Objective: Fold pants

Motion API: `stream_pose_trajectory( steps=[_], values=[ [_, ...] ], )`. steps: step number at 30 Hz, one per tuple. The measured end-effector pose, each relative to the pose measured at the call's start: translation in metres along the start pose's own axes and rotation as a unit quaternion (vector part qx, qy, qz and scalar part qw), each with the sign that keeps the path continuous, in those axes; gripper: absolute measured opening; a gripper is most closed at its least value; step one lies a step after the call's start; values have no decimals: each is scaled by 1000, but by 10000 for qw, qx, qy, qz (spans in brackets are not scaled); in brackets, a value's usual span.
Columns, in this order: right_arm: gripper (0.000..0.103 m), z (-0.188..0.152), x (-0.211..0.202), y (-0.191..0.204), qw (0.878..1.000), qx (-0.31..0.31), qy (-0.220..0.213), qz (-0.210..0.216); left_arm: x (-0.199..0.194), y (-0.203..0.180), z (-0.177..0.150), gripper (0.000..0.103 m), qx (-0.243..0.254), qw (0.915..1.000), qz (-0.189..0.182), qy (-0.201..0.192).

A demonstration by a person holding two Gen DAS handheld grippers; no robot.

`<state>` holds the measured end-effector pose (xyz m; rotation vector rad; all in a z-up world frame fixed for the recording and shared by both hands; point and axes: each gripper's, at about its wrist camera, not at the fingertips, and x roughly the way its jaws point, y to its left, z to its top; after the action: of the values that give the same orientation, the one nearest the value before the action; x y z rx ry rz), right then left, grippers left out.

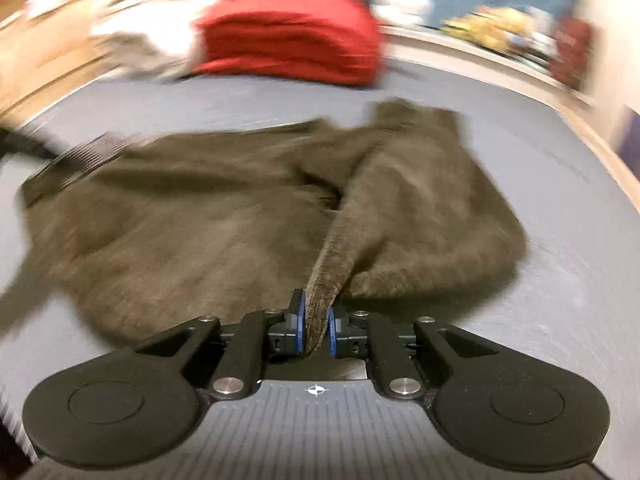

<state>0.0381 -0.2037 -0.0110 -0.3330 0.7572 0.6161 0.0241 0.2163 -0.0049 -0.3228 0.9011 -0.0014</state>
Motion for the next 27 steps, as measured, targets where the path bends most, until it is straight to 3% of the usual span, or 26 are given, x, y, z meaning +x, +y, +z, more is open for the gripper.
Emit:
stream_pose_trajectory(
  steps=[3,5,6,8,10,11,12,13,18,20,22,27],
  values=[
    [9,-19,-1,45,9940,-887,435,463,-7,17,-16,18,-179,9989,156,394],
    [11,-23,7,55,9919,-1041,612,399,-8,18,-21,18,-185,9974,523,456],
    [11,-22,10,53,9925,-985,645,340,-13,13,-21,19,-80,9963,810,276],
    [13,-13,8,38,9958,-571,556,442,-28,0,-18,31,79,9932,1143,-196],
    [16,-3,-4,22,9983,-109,328,467,-37,-13,-16,47,81,9932,1044,-517],
    [20,2,-7,17,9989,56,200,418,-35,-24,-16,50,175,9943,905,-543],
    [34,6,-8,15,9992,213,72,343,-29,-36,-16,57,325,9946,840,-516],
    [42,11,-11,7,9992,361,-65,178,-25,-42,-19,62,471,9942,834,-498],
    [43,34,3,-12,9935,1027,-328,-361,9,-94,-31,73,1068,9892,864,-505],
    [47,41,28,-22,9901,1195,-339,-645,18,-112,-40,79,1085,9886,917,-507],
    [58,40,45,-27,9863,1363,-356,-853,28,-125,-42,81,1070,9880,1010,-474],
    [63,53,90,-32,9835,1451,-161,-1069,41,-134,-39,86,787,9903,1076,-397]
  ],
)
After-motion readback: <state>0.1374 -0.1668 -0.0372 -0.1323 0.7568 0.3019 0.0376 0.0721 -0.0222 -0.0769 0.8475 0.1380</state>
